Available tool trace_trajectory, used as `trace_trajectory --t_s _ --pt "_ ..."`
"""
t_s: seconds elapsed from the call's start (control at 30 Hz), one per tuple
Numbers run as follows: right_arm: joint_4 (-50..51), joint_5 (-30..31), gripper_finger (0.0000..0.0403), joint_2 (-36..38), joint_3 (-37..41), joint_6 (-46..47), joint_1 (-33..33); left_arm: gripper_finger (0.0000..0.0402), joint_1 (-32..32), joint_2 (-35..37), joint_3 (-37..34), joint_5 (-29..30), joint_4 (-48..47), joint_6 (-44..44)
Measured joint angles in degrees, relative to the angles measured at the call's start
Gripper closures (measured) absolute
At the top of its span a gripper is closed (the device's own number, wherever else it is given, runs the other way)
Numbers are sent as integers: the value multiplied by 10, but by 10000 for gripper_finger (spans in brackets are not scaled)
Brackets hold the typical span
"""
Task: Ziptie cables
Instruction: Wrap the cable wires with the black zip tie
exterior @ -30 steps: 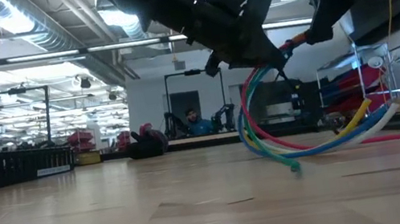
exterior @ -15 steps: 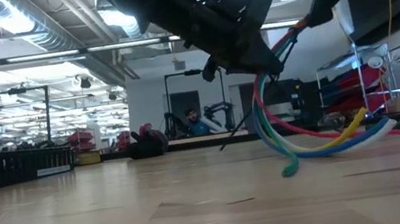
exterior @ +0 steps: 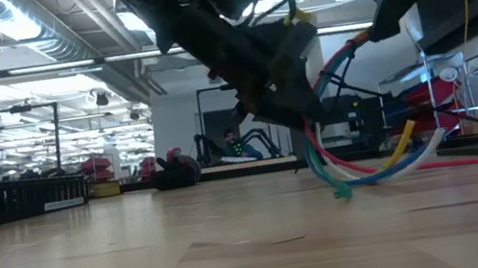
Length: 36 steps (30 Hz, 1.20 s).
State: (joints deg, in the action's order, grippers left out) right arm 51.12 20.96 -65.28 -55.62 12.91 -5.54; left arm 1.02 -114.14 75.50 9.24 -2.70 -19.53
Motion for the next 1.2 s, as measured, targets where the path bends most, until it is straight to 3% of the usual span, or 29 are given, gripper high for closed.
trace_trajectory --t_s 0.2,0.33,0.47,0.63,0.97,1.2 --pt "-5 -2 363 -1 2 5 0 227 1 59 18 -12 -31 9" --pt "-11 -8 365 -1 2 4 0 232 -4 87 26 22 -25 15" --pt "-15 -10 365 -1 2 3 0 240 -30 95 27 21 -28 -59" --pt "-15 -10 364 -2 3 3 0 241 -82 91 27 -53 -26 -177" --pt "-15 -10 364 -2 3 3 0 238 -105 52 28 -175 19 -217" --pt "-14 -11 365 -2 3 6 -1 238 -99 39 28 -172 35 -223"
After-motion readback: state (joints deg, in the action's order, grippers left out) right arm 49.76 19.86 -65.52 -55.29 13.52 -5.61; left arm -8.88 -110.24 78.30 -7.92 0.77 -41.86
